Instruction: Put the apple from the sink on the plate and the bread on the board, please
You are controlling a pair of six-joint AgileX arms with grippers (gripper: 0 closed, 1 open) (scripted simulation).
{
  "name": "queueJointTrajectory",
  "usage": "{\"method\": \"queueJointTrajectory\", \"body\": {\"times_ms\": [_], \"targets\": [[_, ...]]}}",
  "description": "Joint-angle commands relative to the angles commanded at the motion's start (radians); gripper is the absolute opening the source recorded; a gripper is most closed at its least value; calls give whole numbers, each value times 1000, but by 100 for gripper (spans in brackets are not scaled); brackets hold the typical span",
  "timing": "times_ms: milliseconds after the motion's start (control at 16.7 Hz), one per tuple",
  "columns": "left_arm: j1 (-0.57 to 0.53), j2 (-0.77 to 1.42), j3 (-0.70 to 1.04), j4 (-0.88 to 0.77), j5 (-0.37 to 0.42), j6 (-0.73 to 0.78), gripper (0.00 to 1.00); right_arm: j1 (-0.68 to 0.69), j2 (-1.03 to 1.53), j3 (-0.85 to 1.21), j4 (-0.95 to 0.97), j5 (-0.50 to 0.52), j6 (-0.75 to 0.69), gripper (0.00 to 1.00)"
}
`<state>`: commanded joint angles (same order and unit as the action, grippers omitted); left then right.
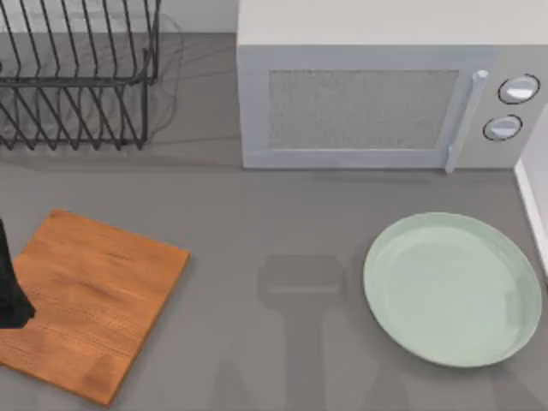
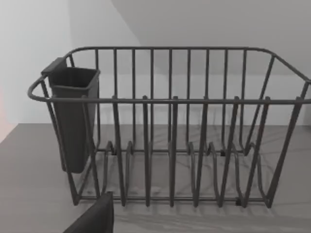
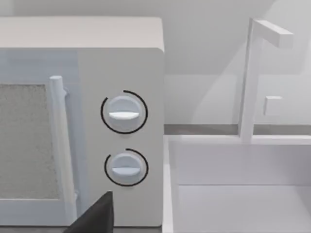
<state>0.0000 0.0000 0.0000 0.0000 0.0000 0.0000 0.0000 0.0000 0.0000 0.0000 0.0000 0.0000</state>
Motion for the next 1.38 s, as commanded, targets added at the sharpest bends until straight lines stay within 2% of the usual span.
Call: {"method": "queueJointTrajectory", "body": {"times_ms": [660, 840, 1080, 1380], "targets": [[0, 0, 0, 0, 0, 0, 100, 0, 0, 0, 0, 0, 0, 100], [0, 0, 0, 0, 0, 0, 100, -14, 62, 59, -39, 0, -13, 100], [0, 0, 0, 0, 0, 0, 100, -59, 292, 255, -169, 0, -57, 100], [0, 0, 0, 0, 0, 0, 100, -144, 762, 619, -408, 1, -137, 100]]}}
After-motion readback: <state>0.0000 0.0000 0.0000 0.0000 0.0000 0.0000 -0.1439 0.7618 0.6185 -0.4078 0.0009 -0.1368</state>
